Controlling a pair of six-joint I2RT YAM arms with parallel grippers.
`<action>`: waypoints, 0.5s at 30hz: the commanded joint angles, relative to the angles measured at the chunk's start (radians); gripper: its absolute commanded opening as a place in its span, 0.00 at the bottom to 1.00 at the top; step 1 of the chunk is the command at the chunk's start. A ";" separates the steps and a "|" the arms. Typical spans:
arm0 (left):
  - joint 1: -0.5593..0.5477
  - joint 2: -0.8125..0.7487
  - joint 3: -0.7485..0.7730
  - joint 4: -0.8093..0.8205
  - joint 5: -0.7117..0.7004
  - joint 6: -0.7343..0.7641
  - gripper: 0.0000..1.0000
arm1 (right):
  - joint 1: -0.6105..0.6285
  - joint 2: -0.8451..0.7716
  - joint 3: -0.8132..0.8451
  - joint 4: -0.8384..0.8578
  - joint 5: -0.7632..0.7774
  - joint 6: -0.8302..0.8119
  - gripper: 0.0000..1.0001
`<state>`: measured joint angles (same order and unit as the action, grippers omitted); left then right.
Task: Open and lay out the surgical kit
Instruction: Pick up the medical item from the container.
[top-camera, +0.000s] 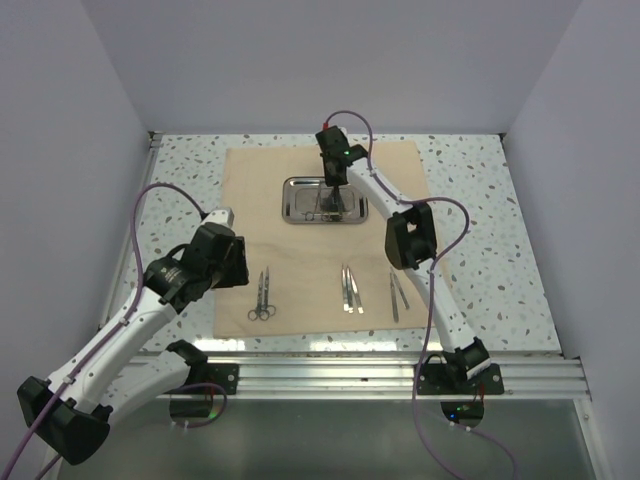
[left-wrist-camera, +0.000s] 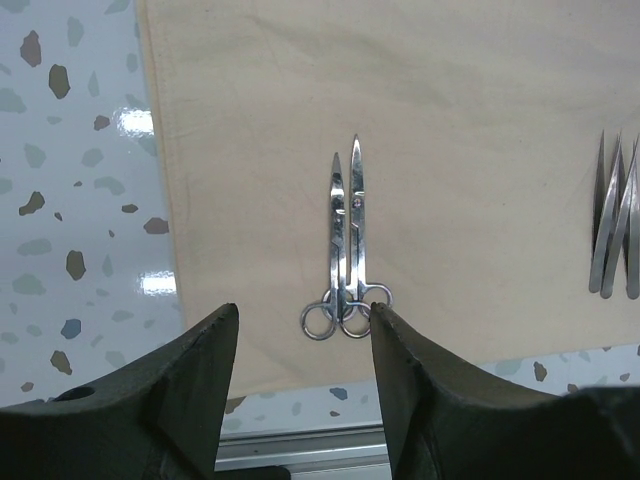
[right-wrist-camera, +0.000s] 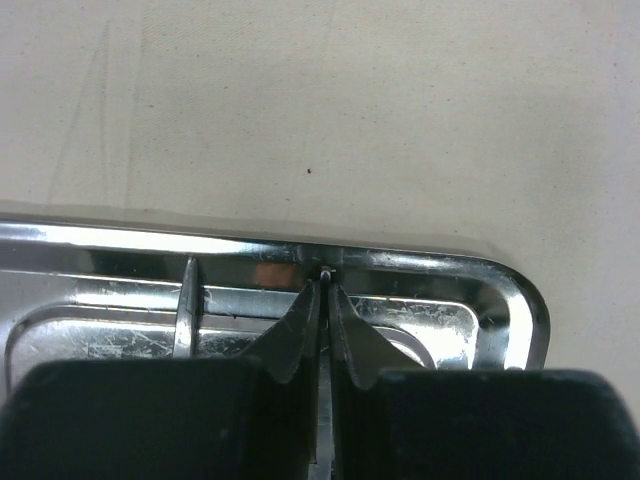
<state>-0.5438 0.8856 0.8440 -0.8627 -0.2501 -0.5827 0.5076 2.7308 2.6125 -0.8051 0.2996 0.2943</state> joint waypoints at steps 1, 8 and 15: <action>-0.001 0.006 0.012 -0.016 -0.021 0.020 0.59 | 0.012 0.040 -0.063 -0.091 -0.017 0.014 0.00; -0.001 0.012 0.010 -0.018 -0.011 0.020 0.59 | 0.012 0.023 -0.072 -0.092 -0.010 0.023 0.00; -0.001 -0.010 0.007 -0.015 -0.017 0.011 0.59 | 0.009 -0.124 -0.117 -0.036 0.029 0.002 0.00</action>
<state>-0.5438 0.8970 0.8440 -0.8635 -0.2516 -0.5827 0.5159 2.6781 2.5278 -0.7822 0.3065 0.3050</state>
